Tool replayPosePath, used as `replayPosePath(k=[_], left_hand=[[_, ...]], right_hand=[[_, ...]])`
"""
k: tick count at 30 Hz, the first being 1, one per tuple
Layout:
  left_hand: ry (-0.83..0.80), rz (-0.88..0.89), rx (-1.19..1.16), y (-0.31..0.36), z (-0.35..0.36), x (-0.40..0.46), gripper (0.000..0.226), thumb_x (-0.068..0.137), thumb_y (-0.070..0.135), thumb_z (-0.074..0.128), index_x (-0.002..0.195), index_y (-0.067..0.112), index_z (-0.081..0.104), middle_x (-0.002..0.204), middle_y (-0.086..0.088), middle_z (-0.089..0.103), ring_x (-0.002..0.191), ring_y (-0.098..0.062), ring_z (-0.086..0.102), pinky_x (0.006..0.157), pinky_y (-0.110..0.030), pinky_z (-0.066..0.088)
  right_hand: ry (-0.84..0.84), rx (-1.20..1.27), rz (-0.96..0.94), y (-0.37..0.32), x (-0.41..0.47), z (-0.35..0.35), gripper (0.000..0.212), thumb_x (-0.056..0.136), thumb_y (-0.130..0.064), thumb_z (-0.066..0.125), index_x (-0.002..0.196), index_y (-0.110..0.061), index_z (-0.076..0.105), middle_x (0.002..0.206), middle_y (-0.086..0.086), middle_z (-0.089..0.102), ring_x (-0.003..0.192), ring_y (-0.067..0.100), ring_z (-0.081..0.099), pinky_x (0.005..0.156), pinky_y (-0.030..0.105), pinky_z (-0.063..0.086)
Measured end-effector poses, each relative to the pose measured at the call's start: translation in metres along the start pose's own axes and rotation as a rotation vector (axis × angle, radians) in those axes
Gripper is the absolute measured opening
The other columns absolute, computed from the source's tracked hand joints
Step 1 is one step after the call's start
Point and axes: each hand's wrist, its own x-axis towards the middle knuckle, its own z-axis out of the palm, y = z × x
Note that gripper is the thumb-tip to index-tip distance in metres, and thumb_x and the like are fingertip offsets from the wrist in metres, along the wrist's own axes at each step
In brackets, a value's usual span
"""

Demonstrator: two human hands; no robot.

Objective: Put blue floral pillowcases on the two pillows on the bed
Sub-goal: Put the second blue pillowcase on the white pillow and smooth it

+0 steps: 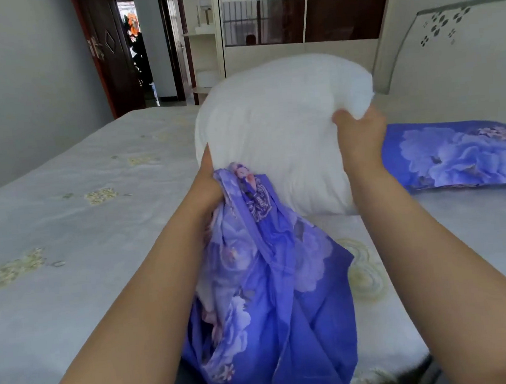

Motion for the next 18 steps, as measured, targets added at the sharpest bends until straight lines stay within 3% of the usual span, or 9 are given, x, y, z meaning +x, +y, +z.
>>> replayPosePath(k=[1, 3, 5, 9, 11, 13, 15, 16, 18], left_hand=[[-0.024, 0.068, 0.151, 0.013, 0.006, 0.005, 0.049, 0.093, 0.021, 0.052, 0.14, 0.016, 0.038, 0.123, -0.002, 0.051, 0.115, -0.018, 0.051, 0.092, -0.022, 0.041], [-0.042, 0.125, 0.454, 0.035, 0.019, 0.006, 0.018, 0.086, 0.021, 0.055, 0.102, 0.014, 0.059, 0.102, -0.006, 0.057, 0.1, -0.017, 0.054, 0.081, -0.023, 0.041], [-0.014, 0.092, 0.739, 0.035, 0.022, 0.005, 0.008, 0.083, 0.015, 0.052, 0.08, 0.015, 0.06, 0.091, -0.013, 0.064, 0.088, -0.026, 0.06, 0.074, -0.028, 0.043], [0.067, 0.032, 1.043, 0.038, 0.025, -0.013, 0.016, 0.081, 0.015, 0.051, 0.09, 0.011, 0.064, 0.097, -0.012, 0.063, 0.092, -0.032, 0.058, 0.071, -0.03, 0.042], [0.064, 0.035, 1.034, 0.041, 0.025, -0.018, 0.019, 0.079, 0.013, 0.053, 0.094, 0.011, 0.064, 0.097, -0.01, 0.063, 0.093, -0.031, 0.058, 0.072, -0.029, 0.042], [0.065, 0.061, 0.877, 0.044, 0.024, -0.019, 0.012, 0.079, 0.011, 0.053, 0.087, 0.013, 0.062, 0.094, -0.008, 0.064, 0.088, -0.027, 0.058, 0.073, -0.026, 0.042], [0.061, 0.106, 0.638, 0.05, 0.024, -0.023, 0.013, 0.08, 0.005, 0.054, 0.082, 0.015, 0.062, 0.088, -0.007, 0.065, 0.081, -0.02, 0.057, 0.071, -0.023, 0.041], [0.062, 0.115, 0.512, 0.052, 0.023, -0.025, 0.017, 0.081, 0.002, 0.054, 0.081, 0.016, 0.062, 0.085, -0.006, 0.065, 0.079, -0.017, 0.057, 0.071, -0.022, 0.042], [0.141, 0.097, 0.371, 0.055, 0.009, -0.029, 0.024, 0.08, -0.002, 0.052, 0.084, 0.019, 0.063, 0.08, -0.003, 0.064, 0.075, -0.018, 0.057, 0.071, -0.024, 0.045]], right_hand=[[0.104, 0.0, 0.022, 0.005, 0.003, -0.019, 0.026, 0.078, -0.006, 0.058, 0.102, -0.005, 0.068, 0.097, 0.001, 0.069, 0.09, 0.013, 0.063, 0.083, 0.027, 0.051], [0.253, -0.021, 0.037, 0.017, 0.003, -0.051, 0.029, 0.082, -0.013, 0.057, 0.109, -0.009, 0.067, 0.103, -0.002, 0.068, 0.097, 0.012, 0.062, 0.085, 0.023, 0.048], [0.319, -0.125, 0.072, 0.03, 0.005, -0.072, 0.038, 0.087, -0.024, 0.058, 0.124, -0.015, 0.058, 0.121, -0.001, 0.063, 0.111, 0.012, 0.056, 0.089, 0.016, 0.039], [0.15, -0.71, 0.372, 0.051, 0.002, -0.089, 0.091, 0.086, -0.034, 0.063, 0.15, -0.007, 0.005, 0.151, 0.012, 0.022, 0.138, 0.029, 0.025, 0.108, 0.041, 0.027], [0.127, -0.753, 0.135, 0.047, -0.019, -0.078, 0.092, 0.084, -0.036, 0.065, 0.15, -0.008, 0.008, 0.151, 0.012, 0.021, 0.137, 0.03, 0.025, 0.109, 0.045, 0.028], [-0.151, -0.529, -0.062, 0.033, -0.05, -0.055, 0.079, 0.083, -0.041, 0.066, 0.145, -0.012, 0.027, 0.141, 0.007, 0.038, 0.128, 0.024, 0.041, 0.106, 0.037, 0.035], [-0.605, -0.335, 0.055, 0.023, -0.087, -0.028, 0.067, 0.08, -0.048, 0.069, 0.134, -0.022, 0.04, 0.124, -0.006, 0.052, 0.111, 0.011, 0.054, 0.097, 0.02, 0.042], [-0.761, -0.359, 0.089, 0.028, -0.1, -0.018, 0.062, 0.074, -0.055, 0.071, 0.122, -0.025, 0.045, 0.117, -0.008, 0.056, 0.107, 0.008, 0.056, 0.093, 0.016, 0.044], [-0.912, -0.619, 0.098, 0.047, -0.115, -0.009, 0.075, 0.068, -0.061, 0.072, 0.124, -0.016, 0.051, 0.121, 0.004, 0.058, 0.113, 0.021, 0.056, 0.094, 0.027, 0.047]])
